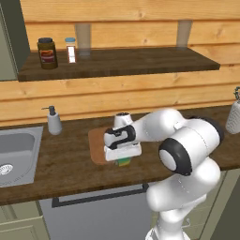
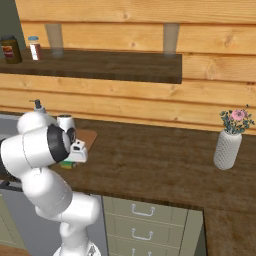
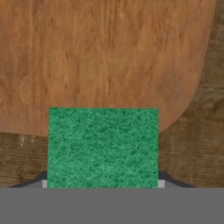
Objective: Pick up the sponge from the counter and clean the cutting board by briefly scrubbing or pressing down on the cutting board. Once finished, release the sponge.
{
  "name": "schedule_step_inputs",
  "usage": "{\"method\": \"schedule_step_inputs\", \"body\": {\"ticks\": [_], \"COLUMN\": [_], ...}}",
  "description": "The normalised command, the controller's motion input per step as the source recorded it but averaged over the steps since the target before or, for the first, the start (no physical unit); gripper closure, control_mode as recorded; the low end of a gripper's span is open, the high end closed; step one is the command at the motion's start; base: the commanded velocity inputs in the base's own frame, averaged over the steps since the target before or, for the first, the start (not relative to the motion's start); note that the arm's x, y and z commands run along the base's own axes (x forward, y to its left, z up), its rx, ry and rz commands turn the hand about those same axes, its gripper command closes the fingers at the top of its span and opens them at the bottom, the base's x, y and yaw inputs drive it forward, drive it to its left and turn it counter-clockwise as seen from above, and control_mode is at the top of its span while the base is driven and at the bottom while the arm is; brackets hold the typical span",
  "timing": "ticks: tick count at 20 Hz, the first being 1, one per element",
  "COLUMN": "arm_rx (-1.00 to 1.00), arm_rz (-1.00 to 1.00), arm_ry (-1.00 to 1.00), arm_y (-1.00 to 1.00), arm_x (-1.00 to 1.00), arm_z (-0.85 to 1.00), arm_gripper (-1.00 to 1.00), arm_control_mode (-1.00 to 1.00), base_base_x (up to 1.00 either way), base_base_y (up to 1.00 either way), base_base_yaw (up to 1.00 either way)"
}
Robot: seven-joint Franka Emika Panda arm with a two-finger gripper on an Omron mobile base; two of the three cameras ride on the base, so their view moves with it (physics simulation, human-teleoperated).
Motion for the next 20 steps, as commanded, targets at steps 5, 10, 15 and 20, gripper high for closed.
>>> {"method": "schedule_step_inputs", "body": {"ticks": [5,10,15,20], "arm_rx": [0.00,0.00,-0.02,-0.03], "arm_rz": [0.05,0.03,0.00,0.00], "arm_ry": [0.11,0.12,0.19,0.15], "arm_y": [0.01,0.00,0.00,0.00], "arm_x": [0.30,0.56,0.52,0.40], "arm_z": [0.00,0.00,0.00,-0.18], "arm_gripper": [1.00,1.00,1.00,1.00], "arm_control_mode": [-1.00,-1.00,-1.00,-1.00], "base_base_x": [0.00,0.00,0.00,0.00], "base_base_y": [0.00,0.00,0.00,0.00], "base_base_yaw": [0.00,0.00,0.00,0.00]}}
